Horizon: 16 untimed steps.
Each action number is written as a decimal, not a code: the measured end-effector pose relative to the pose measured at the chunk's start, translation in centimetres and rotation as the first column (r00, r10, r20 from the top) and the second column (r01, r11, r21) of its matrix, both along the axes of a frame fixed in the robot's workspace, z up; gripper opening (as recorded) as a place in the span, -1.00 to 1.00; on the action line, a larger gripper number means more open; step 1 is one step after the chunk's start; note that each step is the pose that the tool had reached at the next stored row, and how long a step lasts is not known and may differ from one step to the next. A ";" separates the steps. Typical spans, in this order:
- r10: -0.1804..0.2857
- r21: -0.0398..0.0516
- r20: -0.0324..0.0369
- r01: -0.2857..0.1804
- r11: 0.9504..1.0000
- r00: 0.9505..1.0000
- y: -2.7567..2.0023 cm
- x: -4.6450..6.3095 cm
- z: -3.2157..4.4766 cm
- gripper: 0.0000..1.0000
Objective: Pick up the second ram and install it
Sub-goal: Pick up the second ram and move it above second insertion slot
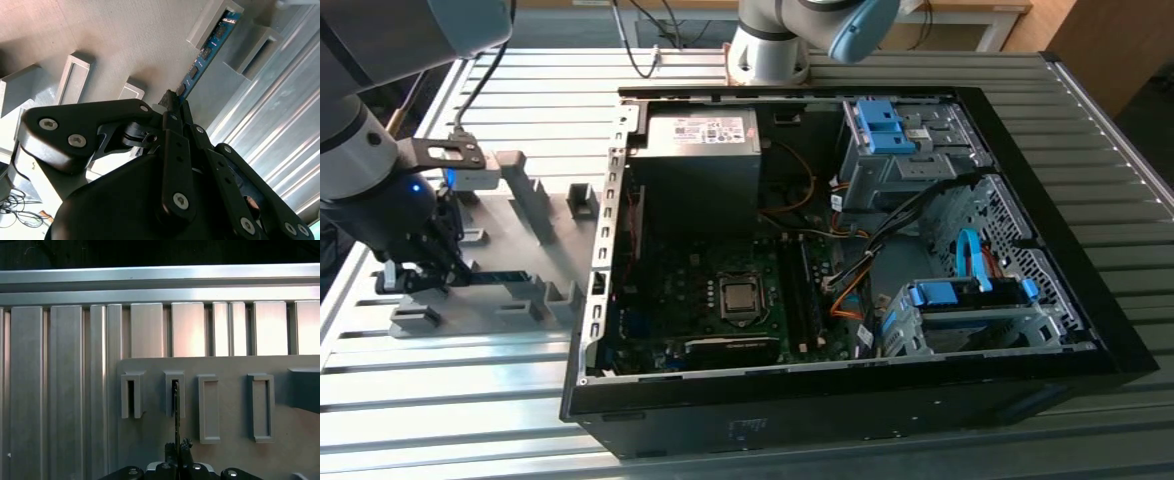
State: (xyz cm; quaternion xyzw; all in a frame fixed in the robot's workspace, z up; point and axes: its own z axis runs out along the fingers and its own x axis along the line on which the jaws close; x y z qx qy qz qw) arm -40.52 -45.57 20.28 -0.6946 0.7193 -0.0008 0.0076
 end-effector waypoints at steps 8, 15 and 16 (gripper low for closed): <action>0.000 0.000 0.000 0.000 1.000 1.000 0.00 0.0 0.20 -0.72; 0.000 0.000 0.000 0.000 1.000 1.000 0.00 0.0 0.44 -0.72; 0.000 0.000 0.000 0.000 1.000 1.000 0.00 0.0 0.48 -0.72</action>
